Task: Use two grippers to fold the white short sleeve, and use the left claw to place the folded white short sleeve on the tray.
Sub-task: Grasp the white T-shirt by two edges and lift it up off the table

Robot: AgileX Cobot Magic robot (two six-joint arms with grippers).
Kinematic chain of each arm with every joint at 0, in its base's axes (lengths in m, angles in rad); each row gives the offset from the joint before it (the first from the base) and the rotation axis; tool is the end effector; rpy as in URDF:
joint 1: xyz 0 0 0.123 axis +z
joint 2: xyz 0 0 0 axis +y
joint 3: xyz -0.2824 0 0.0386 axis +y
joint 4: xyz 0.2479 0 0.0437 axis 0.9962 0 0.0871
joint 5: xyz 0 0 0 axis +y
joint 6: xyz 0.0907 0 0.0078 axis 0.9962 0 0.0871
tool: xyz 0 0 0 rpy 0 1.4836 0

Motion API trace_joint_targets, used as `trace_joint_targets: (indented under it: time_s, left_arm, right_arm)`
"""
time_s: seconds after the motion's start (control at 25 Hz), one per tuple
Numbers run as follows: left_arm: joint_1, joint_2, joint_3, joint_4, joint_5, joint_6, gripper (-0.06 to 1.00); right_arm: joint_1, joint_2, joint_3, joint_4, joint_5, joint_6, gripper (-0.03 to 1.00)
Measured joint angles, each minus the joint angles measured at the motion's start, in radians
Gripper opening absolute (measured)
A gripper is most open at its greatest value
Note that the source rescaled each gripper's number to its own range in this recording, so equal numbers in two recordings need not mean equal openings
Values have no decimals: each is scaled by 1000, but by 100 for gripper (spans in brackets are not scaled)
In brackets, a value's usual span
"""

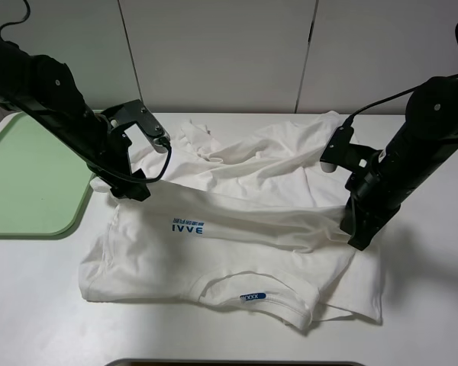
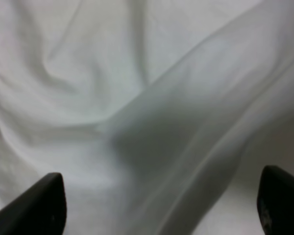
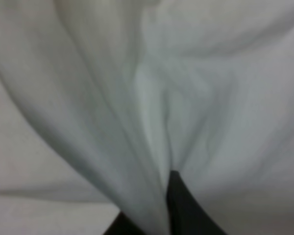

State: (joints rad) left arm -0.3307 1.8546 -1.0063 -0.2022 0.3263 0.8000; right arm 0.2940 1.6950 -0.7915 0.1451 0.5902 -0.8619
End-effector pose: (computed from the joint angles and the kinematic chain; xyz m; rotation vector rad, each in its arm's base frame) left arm 0.3343 -0.1210 0.1460 1.2170 2.3519 0.0070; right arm 0.2622 0.0871 0.1413 -1.4724 2.5659 0.0606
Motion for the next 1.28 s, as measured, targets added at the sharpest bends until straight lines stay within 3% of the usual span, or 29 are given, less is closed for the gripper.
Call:
trace_joint_targets:
  time_s: [0.44,0.52,0.64,0.68,1.0,1.28]
  left_arm:
    - [0,68,0,-1,16,43,74]
    - [0,67,0,-1,9,76,61]
    - [0,67,-8,-1,6,117,11]
    - [0,67,-8,-1,6,117,5]
    - [0,50,-9,-1,53,59,0]
    - [-8,-42,-9,-2,72,52,0]
  right_arm:
    - [0,0,0,0,5,2,0]
    - [0,0,0,0,9,2,0]
    - [0,0,0,0,23,2,0]
    - [0,0,0,0,26,2,0]
    - [0,0,0,-37,28,28,0]
    - [0,-45,0,-202,28,240,0]
